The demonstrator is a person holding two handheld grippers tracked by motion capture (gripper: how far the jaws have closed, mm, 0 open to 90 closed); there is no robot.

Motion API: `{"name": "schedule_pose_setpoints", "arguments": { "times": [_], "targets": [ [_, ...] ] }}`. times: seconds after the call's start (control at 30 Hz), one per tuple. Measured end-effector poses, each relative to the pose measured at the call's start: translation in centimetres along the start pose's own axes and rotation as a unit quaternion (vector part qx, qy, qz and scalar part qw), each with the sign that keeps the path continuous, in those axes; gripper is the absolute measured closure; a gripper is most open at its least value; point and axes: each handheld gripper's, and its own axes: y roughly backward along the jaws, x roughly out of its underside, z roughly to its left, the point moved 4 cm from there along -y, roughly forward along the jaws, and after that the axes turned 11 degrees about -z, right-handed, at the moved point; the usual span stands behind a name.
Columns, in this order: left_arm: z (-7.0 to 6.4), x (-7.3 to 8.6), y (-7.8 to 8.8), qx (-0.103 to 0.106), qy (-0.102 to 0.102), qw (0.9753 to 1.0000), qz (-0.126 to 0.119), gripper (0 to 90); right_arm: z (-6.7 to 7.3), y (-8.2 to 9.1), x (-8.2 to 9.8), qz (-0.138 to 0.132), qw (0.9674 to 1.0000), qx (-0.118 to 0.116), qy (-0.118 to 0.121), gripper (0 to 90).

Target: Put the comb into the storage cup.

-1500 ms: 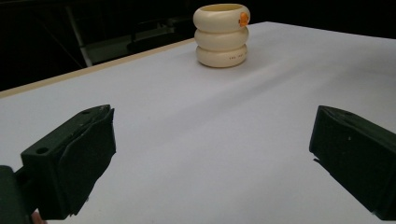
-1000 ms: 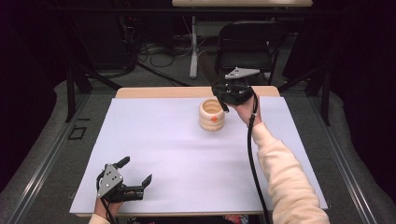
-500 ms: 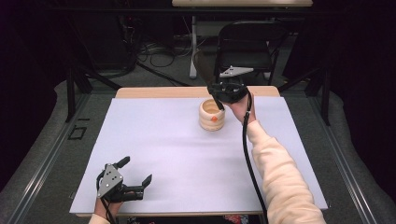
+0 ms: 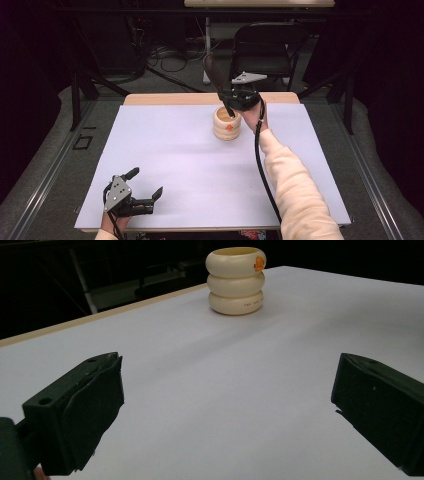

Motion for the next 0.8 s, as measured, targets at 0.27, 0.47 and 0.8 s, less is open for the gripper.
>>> {"name": "schedule_pose_setpoints", "arguments": {
  "times": [0.27, 0.47, 0.8],
  "targets": [
    [0.0, 0.0, 0.0, 0.0, 0.0, 1.0, 0.001, 0.4, 0.2, -0.6, 0.2, -0.012, 0.9999, -0.002, 0.009, 72.3],
    [0.0, 0.0, 0.0, 0.0, 0.001, 1.0, 0.001, 0.5, -0.1, -0.7, 0.4, -0.015, 0.9998, 0.0, 0.015, 72.2],
    [0.0, 0.0, 0.0, 0.0, 0.0, 1.0, 0.001, 0.5, -0.2, -1.2, 0.9, -0.014, 0.9997, -0.006, 0.02, 72.3]
  ]
}}
